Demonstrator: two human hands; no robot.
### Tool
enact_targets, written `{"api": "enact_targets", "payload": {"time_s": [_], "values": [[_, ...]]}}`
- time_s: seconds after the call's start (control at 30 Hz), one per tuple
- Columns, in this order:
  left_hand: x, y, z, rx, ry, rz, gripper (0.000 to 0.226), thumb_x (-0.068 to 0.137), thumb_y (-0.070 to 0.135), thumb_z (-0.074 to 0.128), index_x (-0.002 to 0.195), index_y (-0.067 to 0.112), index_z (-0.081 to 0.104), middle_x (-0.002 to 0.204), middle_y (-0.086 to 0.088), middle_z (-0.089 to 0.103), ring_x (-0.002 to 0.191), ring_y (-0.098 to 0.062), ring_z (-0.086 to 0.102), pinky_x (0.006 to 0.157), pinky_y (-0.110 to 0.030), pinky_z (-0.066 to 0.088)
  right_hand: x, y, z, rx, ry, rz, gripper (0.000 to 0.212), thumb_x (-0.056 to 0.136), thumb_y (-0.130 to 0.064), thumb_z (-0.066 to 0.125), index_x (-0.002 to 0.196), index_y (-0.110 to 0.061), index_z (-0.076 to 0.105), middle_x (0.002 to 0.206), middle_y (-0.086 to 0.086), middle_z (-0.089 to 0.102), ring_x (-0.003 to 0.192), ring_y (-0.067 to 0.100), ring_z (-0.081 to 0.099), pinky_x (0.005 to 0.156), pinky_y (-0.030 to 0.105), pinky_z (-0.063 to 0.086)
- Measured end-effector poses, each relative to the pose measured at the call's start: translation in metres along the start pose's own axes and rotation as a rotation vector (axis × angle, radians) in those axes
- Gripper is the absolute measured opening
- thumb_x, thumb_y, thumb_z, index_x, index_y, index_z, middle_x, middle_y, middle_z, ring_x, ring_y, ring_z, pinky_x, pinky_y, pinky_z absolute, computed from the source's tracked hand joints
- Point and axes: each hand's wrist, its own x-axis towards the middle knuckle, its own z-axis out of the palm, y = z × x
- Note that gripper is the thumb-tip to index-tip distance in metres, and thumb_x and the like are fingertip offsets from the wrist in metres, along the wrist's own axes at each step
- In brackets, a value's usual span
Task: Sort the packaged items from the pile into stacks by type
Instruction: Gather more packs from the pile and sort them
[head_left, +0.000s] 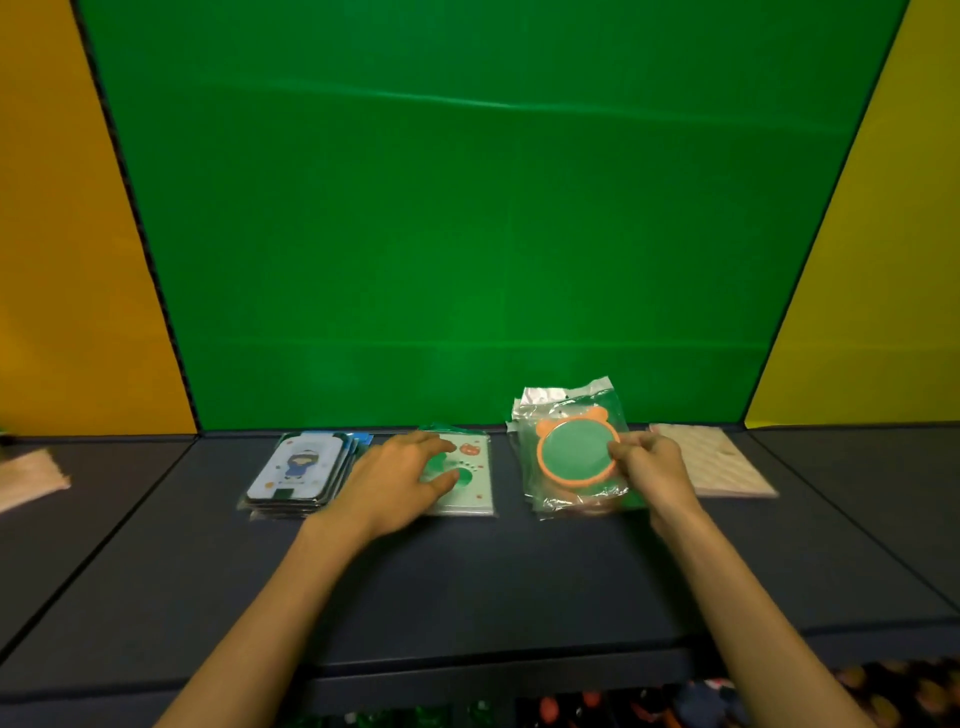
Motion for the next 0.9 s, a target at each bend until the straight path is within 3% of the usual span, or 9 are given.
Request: {"api": "enact_targets", "payload": {"time_s": [0.17, 0.37, 0.6, 0.9], "values": [[0.007, 0.014, 0.012, -0.023, -0.004, -0.035, 0.050, 0.093, 0.059, 0.046, 0.136, 0.034, 0.053, 0.145, 0.007, 0.051, 0.131, -0.017, 0.049, 0.107, -0.042, 0.041, 0.020, 0.025, 0.002, -0.193, 0.030, 0.002, 0.004, 0.080, -0.017, 0.067, 0.078, -0.013, 0.068, 0.082, 0.005, 0.072, 0.084, 0.028, 0.067, 0.077, 0.039, 0.055], [0.004, 0.020, 0.013, -0.047, 0.017, -0.086, 0.049, 0.092, 0.057, 0.051, 0.134, 0.032, 0.056, 0.142, 0.007, 0.055, 0.128, -0.017, 0.052, 0.105, -0.040, 0.043, 0.018, 0.034, -0.002, -0.508, 0.026, -0.103, 0.015, 0.081, -0.022, 0.067, 0.087, -0.009, 0.069, 0.092, 0.013, 0.070, 0.092, 0.034, 0.063, 0.075, 0.035, 0.045], [-0.011, 0.029, 0.001, -0.034, 0.050, -0.165, 0.044, 0.094, 0.052, 0.053, 0.133, 0.031, 0.057, 0.142, 0.006, 0.054, 0.126, -0.019, 0.053, 0.102, -0.038, 0.044, 0.006, 0.018, -0.001, -0.868, 0.013, -0.385, 0.045, 0.090, -0.028, 0.058, 0.131, -0.010, 0.057, 0.127, 0.017, 0.055, 0.120, 0.037, 0.048, 0.097, 0.045, 0.041], [-0.068, 0.013, -0.030, 0.164, 0.173, -0.316, 0.061, 0.091, 0.060, 0.042, 0.142, 0.030, 0.049, 0.147, 0.001, 0.050, 0.132, -0.024, 0.049, 0.105, -0.046, 0.044, -0.047, -0.019, 0.074, -0.801, -0.446, -0.835, 0.042, 0.096, -0.036, 0.053, 0.136, -0.025, 0.056, 0.130, 0.001, 0.056, 0.121, 0.024, 0.051, 0.101, 0.038, 0.037]]}}
